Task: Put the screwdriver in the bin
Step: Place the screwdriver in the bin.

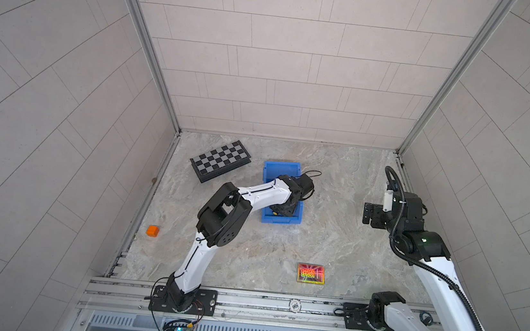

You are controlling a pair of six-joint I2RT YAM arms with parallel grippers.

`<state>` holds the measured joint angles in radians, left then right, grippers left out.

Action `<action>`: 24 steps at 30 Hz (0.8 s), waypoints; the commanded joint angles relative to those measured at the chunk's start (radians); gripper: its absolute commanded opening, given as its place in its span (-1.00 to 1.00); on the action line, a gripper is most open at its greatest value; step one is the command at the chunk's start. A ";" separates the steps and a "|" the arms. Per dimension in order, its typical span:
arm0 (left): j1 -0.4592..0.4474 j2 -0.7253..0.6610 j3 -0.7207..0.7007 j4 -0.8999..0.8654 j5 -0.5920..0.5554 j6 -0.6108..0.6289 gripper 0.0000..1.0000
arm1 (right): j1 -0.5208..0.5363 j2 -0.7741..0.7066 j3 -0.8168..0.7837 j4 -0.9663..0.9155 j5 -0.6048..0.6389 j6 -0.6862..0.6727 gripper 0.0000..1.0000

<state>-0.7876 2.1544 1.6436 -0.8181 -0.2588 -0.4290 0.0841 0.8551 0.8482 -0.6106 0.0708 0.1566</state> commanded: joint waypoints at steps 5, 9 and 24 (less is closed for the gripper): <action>-0.004 0.006 0.030 -0.026 -0.025 -0.001 -0.27 | -0.003 -0.014 -0.014 -0.009 0.007 -0.010 0.97; -0.004 -0.013 0.032 -0.027 -0.025 -0.004 -0.19 | -0.002 -0.015 -0.013 -0.009 0.007 -0.010 0.97; -0.004 -0.196 0.107 -0.027 0.007 -0.015 -0.12 | -0.003 -0.027 -0.015 -0.014 0.007 -0.009 0.97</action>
<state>-0.7879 2.0350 1.7138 -0.8345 -0.2474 -0.4362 0.0841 0.8410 0.8448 -0.6109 0.0711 0.1566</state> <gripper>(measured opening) 0.441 0.987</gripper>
